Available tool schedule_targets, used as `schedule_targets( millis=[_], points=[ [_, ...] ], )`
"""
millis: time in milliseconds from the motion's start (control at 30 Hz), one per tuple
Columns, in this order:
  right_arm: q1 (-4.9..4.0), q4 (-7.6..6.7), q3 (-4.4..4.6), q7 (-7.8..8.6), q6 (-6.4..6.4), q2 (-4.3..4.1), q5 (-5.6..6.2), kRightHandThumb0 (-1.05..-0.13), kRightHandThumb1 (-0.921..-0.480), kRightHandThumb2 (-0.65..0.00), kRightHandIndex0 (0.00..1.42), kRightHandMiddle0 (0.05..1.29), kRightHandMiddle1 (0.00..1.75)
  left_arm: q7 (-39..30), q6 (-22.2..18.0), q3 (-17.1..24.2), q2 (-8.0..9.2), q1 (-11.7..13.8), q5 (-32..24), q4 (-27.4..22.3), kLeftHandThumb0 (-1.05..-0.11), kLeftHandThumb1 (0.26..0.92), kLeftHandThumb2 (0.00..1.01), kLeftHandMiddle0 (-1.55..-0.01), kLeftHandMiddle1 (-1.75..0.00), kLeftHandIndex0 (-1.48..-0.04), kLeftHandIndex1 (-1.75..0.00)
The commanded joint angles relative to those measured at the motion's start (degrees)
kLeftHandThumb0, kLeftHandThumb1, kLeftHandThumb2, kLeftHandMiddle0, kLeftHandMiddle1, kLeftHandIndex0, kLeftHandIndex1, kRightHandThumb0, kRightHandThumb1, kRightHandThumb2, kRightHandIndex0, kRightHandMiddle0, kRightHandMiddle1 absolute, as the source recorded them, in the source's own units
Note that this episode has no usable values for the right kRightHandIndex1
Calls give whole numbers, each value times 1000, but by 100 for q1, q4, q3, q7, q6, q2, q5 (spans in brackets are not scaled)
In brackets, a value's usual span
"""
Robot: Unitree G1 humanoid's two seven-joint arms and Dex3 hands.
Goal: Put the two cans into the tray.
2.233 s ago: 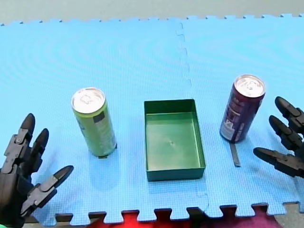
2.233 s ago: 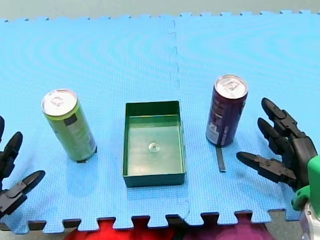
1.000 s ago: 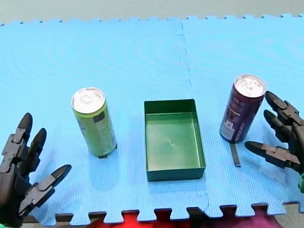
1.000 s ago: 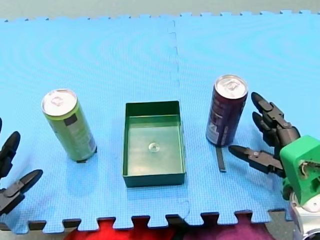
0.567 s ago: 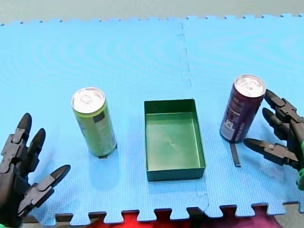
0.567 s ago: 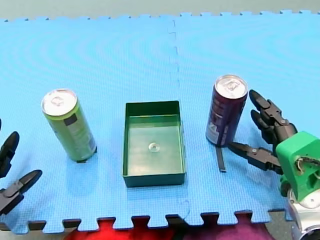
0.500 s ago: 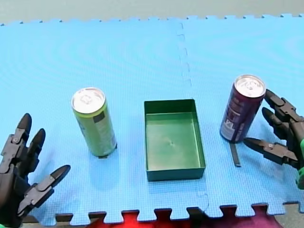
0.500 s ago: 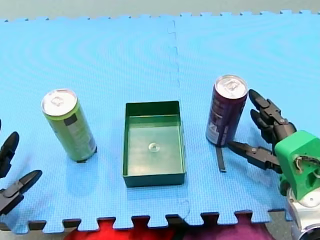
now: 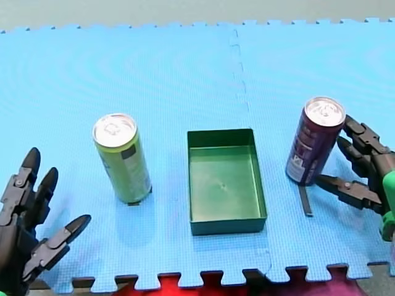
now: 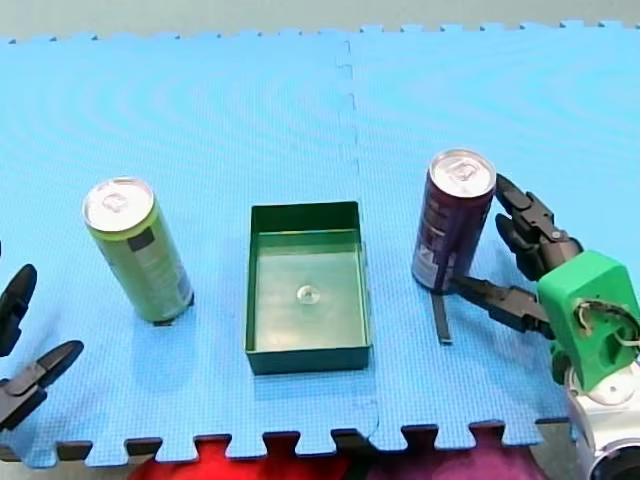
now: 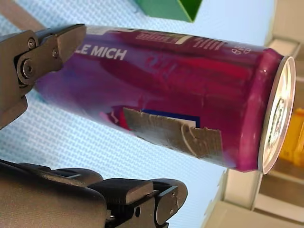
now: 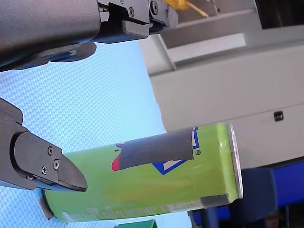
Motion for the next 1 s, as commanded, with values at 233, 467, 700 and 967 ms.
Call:
schedule_targets(
  millis=[233,467,700,967],
  points=[
    [-100,2,-466,758,350,176,657,-1048,-746,-9,299,267,4,36,3,-1,33,14,0,-12,-1048,847,4,-225,0,-123,0],
    [-178,36,-692,1234,652,179,937,-1048,-749,-8,308,282,9,104,10,-25,41,22,53,-17,-1048,850,4,-225,-1,-125,-1],
    [-216,44,-893,1771,881,185,1181,-1048,-743,-2,314,283,6,189,11,-46,52,27,120,-15,-1048,856,5,-226,-1,-128,-2],
    [-258,69,-1103,2119,1079,222,1375,-1048,-748,-4,310,274,0,240,33,-58,63,22,148,-12,-1048,862,6,-228,-2,-131,-3]
  ],
)
